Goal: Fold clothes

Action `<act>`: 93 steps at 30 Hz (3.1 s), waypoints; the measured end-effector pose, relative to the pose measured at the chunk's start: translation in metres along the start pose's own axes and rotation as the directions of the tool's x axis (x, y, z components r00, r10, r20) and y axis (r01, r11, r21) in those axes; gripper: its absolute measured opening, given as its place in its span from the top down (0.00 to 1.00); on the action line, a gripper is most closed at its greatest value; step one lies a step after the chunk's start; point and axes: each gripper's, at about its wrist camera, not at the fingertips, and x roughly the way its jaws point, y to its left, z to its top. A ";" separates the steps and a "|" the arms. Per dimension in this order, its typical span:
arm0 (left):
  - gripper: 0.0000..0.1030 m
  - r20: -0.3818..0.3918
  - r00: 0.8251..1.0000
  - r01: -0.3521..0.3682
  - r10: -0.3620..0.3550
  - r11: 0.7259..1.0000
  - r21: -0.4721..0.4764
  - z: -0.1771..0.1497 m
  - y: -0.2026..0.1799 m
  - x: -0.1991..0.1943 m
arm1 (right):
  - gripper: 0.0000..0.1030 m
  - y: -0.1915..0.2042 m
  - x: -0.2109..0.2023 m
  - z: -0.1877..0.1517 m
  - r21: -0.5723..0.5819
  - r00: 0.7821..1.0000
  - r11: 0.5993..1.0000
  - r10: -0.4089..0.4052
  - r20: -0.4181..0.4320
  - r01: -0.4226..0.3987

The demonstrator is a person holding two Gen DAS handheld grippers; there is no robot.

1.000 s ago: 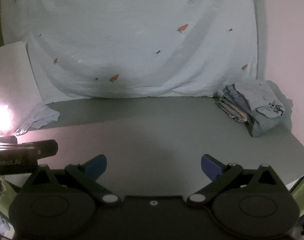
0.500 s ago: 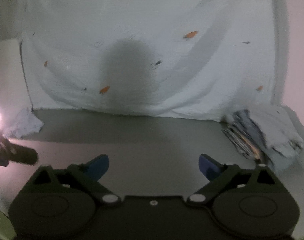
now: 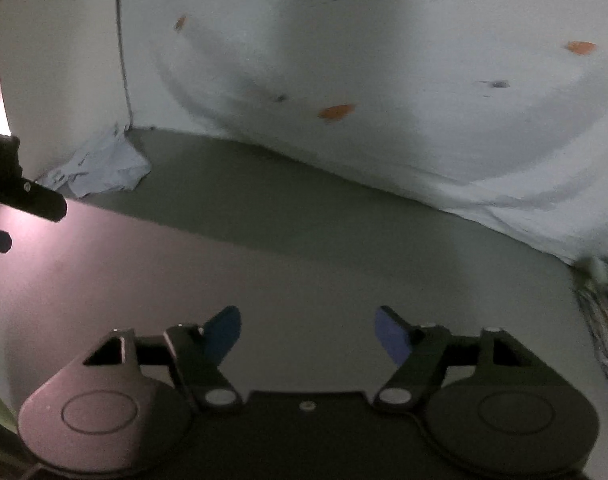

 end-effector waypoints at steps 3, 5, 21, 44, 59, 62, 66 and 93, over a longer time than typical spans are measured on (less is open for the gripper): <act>0.08 0.031 0.997 -0.064 0.064 0.998 -0.012 0.043 0.042 0.024 | 0.32 0.041 0.046 0.036 -0.048 0.999 0.998 0.026 -0.025 -0.028; 0.10 0.039 0.990 -0.134 0.134 0.991 -0.011 0.074 0.075 0.043 | 0.37 0.073 0.079 0.060 -0.100 0.999 0.994 0.040 -0.037 -0.044; 0.40 0.151 0.898 -0.435 0.414 0.889 0.146 0.233 0.202 0.210 | 0.66 0.354 0.320 0.170 -0.727 0.956 0.670 0.284 0.068 -0.147; 0.39 0.506 0.774 -0.604 0.381 0.683 0.410 0.229 0.130 0.203 | 0.92 0.315 0.263 0.293 -0.516 0.764 0.854 0.294 0.574 0.058; 0.40 0.909 0.399 -0.681 0.119 0.702 0.207 0.188 -0.068 0.009 | 0.91 0.152 0.036 0.331 -0.225 0.420 0.904 0.056 0.906 0.364; 0.40 0.953 0.297 -0.666 0.054 0.727 0.166 0.152 -0.115 -0.053 | 0.91 0.113 -0.023 0.315 -0.145 0.353 0.926 0.014 0.936 0.348; 0.39 0.974 0.226 -0.587 0.001 0.798 0.136 0.107 -0.153 -0.121 | 0.90 0.077 -0.089 0.293 -0.081 0.240 0.886 -0.035 0.970 0.456; 0.31 0.766 0.276 -0.096 -0.581 0.776 0.624 -0.014 -0.411 -0.127 | 0.80 -0.120 -0.320 0.133 0.321 -0.003 0.543 -0.505 0.863 0.776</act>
